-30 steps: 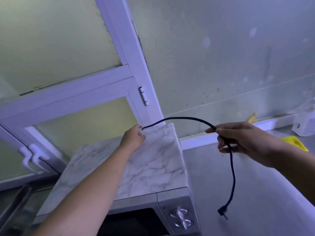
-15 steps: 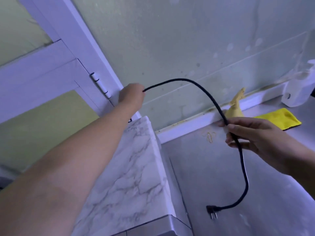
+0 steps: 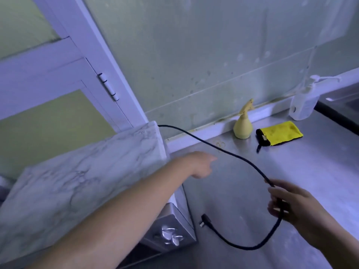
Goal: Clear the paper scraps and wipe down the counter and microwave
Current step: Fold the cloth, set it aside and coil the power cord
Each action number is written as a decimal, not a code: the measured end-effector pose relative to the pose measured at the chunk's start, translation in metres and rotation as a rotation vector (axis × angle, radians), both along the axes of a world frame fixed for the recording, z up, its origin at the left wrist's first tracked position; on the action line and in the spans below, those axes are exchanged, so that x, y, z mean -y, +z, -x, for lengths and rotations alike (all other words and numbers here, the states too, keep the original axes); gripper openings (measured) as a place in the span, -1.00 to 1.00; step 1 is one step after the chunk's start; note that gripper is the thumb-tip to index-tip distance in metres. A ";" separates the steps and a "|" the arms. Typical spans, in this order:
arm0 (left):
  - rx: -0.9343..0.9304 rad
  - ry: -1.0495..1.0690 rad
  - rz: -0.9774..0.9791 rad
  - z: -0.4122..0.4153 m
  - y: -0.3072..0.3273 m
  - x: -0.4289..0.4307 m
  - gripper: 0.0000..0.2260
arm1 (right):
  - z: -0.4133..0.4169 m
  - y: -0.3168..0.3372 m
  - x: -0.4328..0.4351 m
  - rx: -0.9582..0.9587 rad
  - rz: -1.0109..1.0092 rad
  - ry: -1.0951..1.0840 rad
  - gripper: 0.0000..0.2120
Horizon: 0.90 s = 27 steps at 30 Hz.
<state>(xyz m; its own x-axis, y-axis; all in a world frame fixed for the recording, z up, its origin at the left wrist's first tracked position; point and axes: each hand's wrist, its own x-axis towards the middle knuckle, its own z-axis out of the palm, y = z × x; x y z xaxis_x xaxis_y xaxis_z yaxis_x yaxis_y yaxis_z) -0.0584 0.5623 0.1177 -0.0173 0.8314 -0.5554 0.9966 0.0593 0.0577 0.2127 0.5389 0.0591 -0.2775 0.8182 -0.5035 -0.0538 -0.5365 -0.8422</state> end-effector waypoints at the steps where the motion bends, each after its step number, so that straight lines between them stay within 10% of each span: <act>1: 0.082 0.031 -0.079 -0.012 0.001 0.017 -0.52 | -0.007 -0.003 0.008 -0.005 0.015 0.003 -0.83; 5: 0.580 0.321 -0.228 -0.061 -0.005 0.105 -0.78 | -0.026 -0.011 0.044 0.001 0.017 0.034 -0.81; 9: 0.643 0.503 -0.237 -0.102 -0.054 0.194 -0.82 | -0.030 -0.021 0.081 0.025 0.000 0.057 -0.83; 17: 0.997 1.370 0.488 -0.132 -0.154 0.346 -0.29 | -0.028 -0.035 0.160 -0.018 0.054 0.157 -0.84; 22: 1.454 1.984 0.102 -0.137 -0.159 0.364 -0.59 | -0.011 -0.031 0.180 -0.133 0.132 0.098 -0.85; 27: 1.882 2.063 -0.429 -0.104 -0.129 0.368 -0.77 | -0.007 -0.028 0.191 -0.270 0.268 0.115 -0.80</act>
<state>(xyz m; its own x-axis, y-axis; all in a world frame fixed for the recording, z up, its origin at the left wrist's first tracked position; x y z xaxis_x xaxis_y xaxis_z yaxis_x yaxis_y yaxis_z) 0.0451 0.1946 -0.0112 -0.3426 0.4818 -0.8066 -0.9268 -0.0328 0.3741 0.2193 0.3476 0.0309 -0.5111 0.6238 -0.5913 -0.1808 -0.7506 -0.6355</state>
